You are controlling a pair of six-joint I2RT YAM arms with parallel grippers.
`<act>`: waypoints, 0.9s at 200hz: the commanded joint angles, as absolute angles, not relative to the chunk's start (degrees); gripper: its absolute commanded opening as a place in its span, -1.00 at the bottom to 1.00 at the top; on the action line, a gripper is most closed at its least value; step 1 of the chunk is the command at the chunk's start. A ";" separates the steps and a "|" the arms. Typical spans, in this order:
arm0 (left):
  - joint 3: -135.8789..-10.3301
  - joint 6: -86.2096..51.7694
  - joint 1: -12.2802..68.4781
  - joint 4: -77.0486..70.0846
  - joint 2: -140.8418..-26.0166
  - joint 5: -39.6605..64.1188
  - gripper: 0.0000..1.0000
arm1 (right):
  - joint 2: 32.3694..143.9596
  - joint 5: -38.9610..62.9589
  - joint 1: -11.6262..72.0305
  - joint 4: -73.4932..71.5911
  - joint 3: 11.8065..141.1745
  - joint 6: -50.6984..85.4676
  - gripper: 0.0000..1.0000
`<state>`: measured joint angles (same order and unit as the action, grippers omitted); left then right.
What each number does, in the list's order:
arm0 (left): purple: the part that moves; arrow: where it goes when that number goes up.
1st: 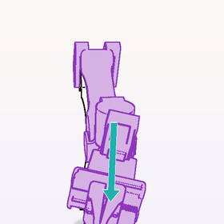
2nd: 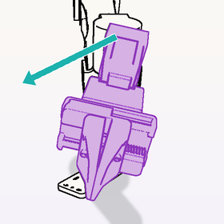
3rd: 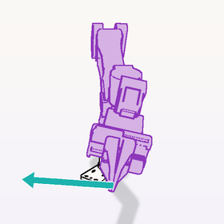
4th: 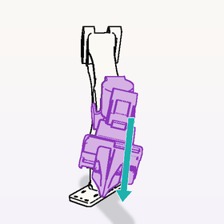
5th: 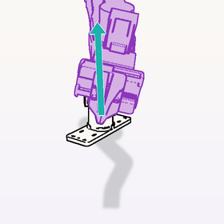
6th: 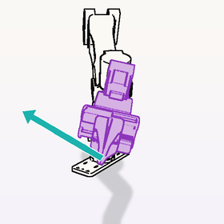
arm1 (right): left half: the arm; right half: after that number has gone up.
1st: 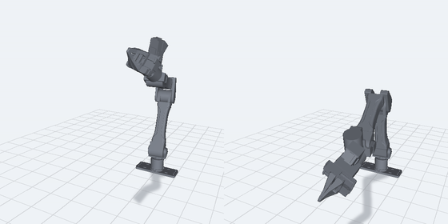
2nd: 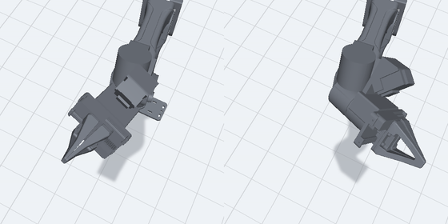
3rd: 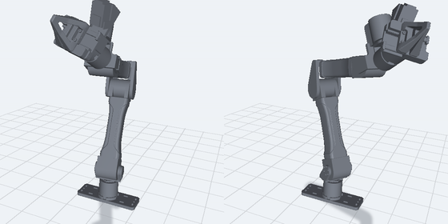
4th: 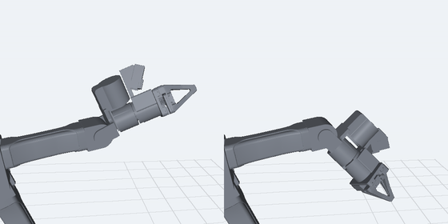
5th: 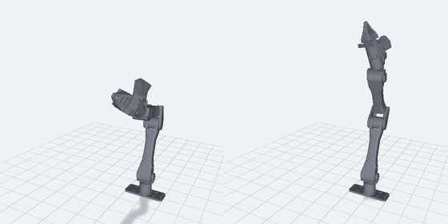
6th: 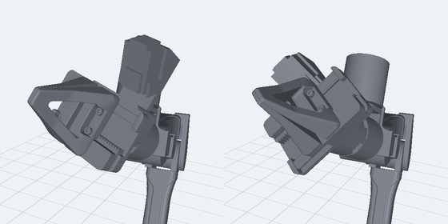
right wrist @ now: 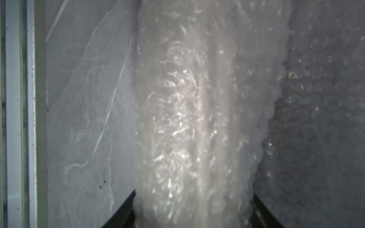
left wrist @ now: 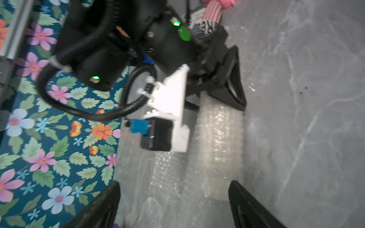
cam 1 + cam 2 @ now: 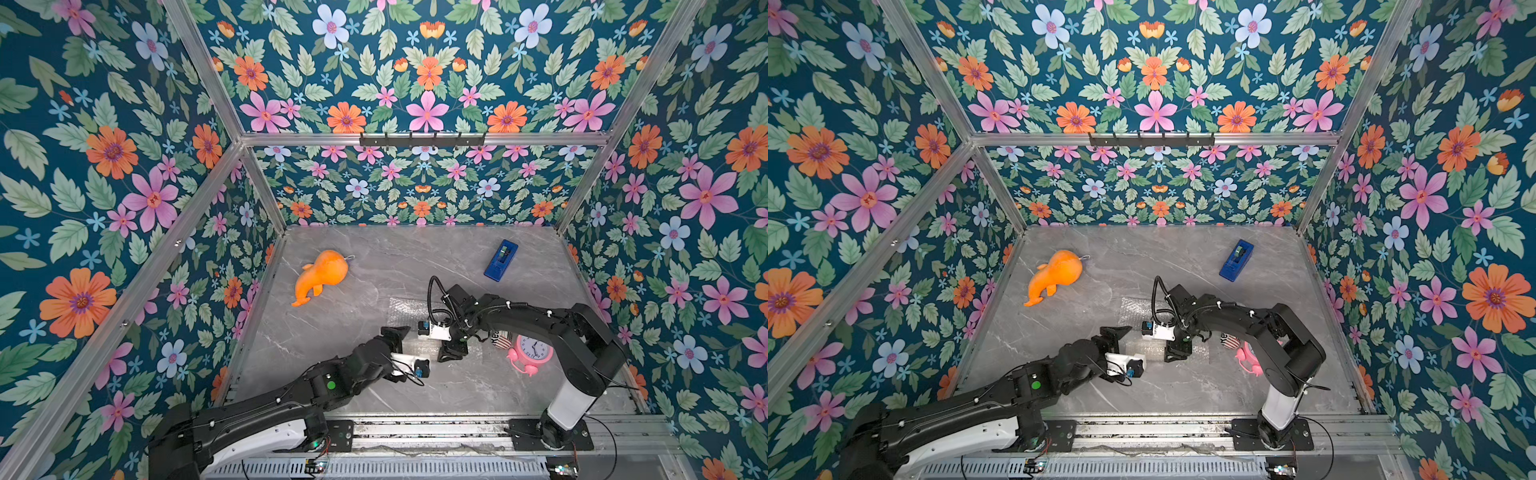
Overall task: Wrap vases in bubble wrap
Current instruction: Wrap the vase in bubble wrap.
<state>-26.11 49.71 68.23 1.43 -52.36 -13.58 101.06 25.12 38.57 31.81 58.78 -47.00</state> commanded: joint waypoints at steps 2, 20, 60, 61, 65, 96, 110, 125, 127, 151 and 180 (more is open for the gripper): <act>-25.78 46.60 71.53 -0.85 -57.06 -19.97 0.77 | 103.29 23.54 37.91 43.61 59.70 -49.66 0.00; -25.03 45.55 73.25 -6.64 -60.26 -24.12 0.81 | 103.52 23.41 37.59 43.34 60.12 -49.83 0.00; -26.09 41.40 75.31 -8.57 -68.07 -23.93 0.82 | 104.12 23.21 37.19 43.28 60.69 -50.30 0.00; -26.10 41.27 75.36 -8.68 -68.27 -23.96 0.82 | 104.14 23.20 37.18 43.26 60.71 -50.29 0.00; -26.27 40.72 75.47 -9.10 -69.08 -24.35 0.81 | 104.18 23.17 37.17 43.18 60.77 -50.27 0.00; -27.94 35.95 75.70 -8.95 -73.48 -23.36 0.83 | 104.79 23.65 37.09 43.07 61.29 -50.36 0.01; -27.32 35.70 75.67 -11.09 -74.61 -25.77 0.85 | 104.67 23.74 37.09 43.01 61.26 -50.45 0.01; -27.10 36.78 75.59 -12.54 -76.95 -27.60 0.86 | 104.47 23.93 37.05 43.13 61.44 -50.64 0.01; -27.25 36.77 75.59 -12.58 -77.33 -27.66 0.86 | 104.45 23.96 37.06 43.19 61.46 -50.67 0.01; -27.98 37.61 75.59 -15.37 -81.80 -29.85 0.86 | 104.42 23.99 37.08 43.42 61.95 -50.77 0.01; -28.94 39.62 74.91 -21.19 -87.58 -33.41 0.87 | 104.16 24.53 37.01 43.46 61.94 -50.80 0.01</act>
<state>-27.97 38.00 75.35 -15.07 -84.36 -29.34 103.72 28.27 36.97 36.21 62.54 -49.67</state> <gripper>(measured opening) 0.934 0.614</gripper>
